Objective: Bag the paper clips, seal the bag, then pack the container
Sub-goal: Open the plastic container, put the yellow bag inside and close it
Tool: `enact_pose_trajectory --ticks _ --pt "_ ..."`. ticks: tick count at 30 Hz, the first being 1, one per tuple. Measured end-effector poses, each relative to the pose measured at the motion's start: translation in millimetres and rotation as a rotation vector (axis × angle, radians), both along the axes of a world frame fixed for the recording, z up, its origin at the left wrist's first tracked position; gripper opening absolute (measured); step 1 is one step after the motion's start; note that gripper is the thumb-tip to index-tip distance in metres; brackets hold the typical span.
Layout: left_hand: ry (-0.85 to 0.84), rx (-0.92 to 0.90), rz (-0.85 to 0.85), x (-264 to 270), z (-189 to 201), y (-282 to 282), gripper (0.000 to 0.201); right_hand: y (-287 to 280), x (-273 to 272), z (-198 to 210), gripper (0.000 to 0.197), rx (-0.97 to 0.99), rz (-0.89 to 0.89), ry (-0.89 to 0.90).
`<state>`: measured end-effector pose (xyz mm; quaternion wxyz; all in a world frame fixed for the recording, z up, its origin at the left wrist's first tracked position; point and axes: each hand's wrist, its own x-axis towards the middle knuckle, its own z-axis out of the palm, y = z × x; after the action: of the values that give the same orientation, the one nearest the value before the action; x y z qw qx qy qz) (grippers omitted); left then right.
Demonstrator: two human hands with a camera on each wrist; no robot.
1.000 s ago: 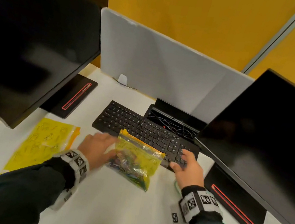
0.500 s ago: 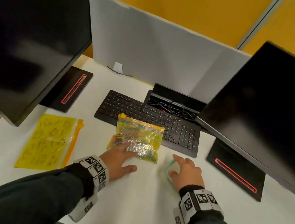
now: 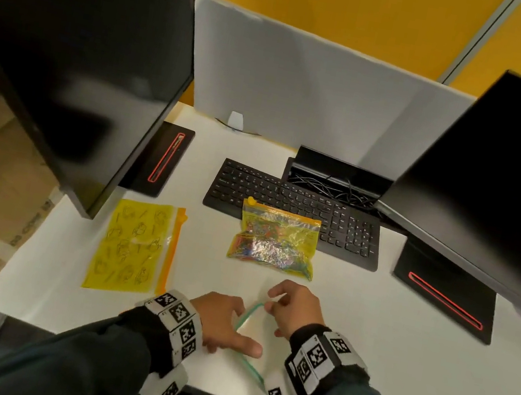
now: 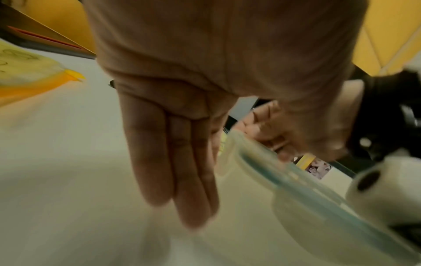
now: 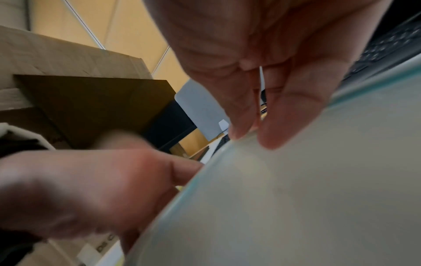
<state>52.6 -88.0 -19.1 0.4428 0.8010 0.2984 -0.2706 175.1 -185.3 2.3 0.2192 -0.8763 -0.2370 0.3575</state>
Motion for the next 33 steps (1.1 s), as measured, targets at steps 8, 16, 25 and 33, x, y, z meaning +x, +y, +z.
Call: enact_pose_trajectory --ticks 8,16,25,33 --pt "-0.061 0.040 0.193 -19.2 -15.2 27.7 0.031 -12.0 15.1 27.1 0.007 0.095 0.034 -0.127" --pt "-0.213 0.076 0.357 -23.4 -16.8 31.4 0.042 -26.7 3.0 -12.0 0.032 0.023 -0.130 0.174" --pt "-0.228 -0.228 0.595 -22.5 -21.4 40.0 0.031 -7.9 5.8 -23.2 0.021 0.095 -0.381 0.307" --pt "-0.381 -0.326 0.555 -25.0 -17.2 40.1 0.030 -10.7 -3.2 -27.1 0.025 0.118 -0.373 0.456"
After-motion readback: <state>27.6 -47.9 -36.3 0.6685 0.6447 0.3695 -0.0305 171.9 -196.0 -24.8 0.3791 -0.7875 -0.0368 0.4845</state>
